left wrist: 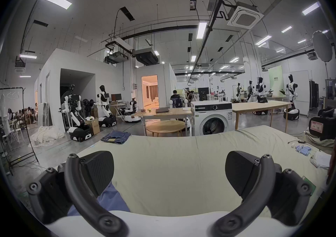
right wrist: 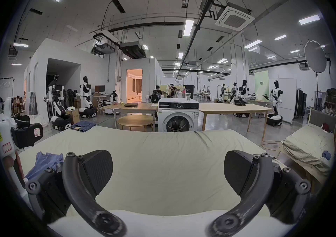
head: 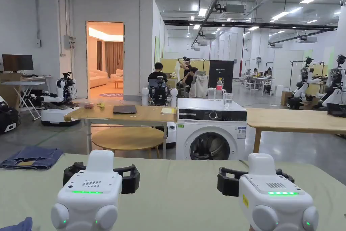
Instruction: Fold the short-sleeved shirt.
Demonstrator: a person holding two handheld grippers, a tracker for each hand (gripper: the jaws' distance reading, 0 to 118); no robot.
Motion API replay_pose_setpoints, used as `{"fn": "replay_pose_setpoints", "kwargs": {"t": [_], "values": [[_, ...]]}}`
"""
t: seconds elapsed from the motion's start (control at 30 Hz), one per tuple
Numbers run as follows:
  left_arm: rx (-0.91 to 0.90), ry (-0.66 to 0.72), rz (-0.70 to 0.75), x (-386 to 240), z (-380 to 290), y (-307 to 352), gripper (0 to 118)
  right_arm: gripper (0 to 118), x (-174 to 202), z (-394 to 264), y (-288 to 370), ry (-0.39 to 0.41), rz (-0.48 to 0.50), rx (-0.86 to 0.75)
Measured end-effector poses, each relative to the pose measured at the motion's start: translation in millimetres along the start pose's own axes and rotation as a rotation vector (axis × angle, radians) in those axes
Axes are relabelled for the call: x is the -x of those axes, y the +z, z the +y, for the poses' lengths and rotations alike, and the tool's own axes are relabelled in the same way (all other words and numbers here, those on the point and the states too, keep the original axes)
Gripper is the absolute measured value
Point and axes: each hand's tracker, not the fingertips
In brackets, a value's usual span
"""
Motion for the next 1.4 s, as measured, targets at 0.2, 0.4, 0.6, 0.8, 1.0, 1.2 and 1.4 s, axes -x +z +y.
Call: {"fn": "replay_pose_setpoints", "kwargs": {"t": [0.2,0.4,0.6,0.8,1.0,1.2,1.4], "values": [[0.001,-0.005,-0.002,-1.3,-0.4,0.7,118,118,0.9,0.0,1.2,0.002,-0.001,-0.004],[-0.002,-0.005,0.001,-0.4,-2.4,-1.9,118,118,1.7,-0.3,2.3,0.003,-0.002,-0.005],[-0.004,-0.007,0.001,-0.4,-2.0,-2.5,118,118,2.4,-0.6,1.9,0.009,-0.003,-0.003],[-0.005,-0.008,0.0,-0.9,-0.8,1.2,118,118,2.8,-1.1,2.3,0.009,-0.002,-0.001],[0.006,0.012,-0.005,0.2,-1.2,0.5,118,118,2.8,-1.7,2.5,0.009,-0.004,0.001],[0.007,0.0,-0.013,-2.4,-1.6,1.2,118,118,2.2,-1.3,3.1,0.011,-0.009,0.0],[0.004,0.008,-0.028,-4.5,-1.3,4.5,49,41,-0.7,-2.7,4.4,0.006,-0.001,0.008]]}}
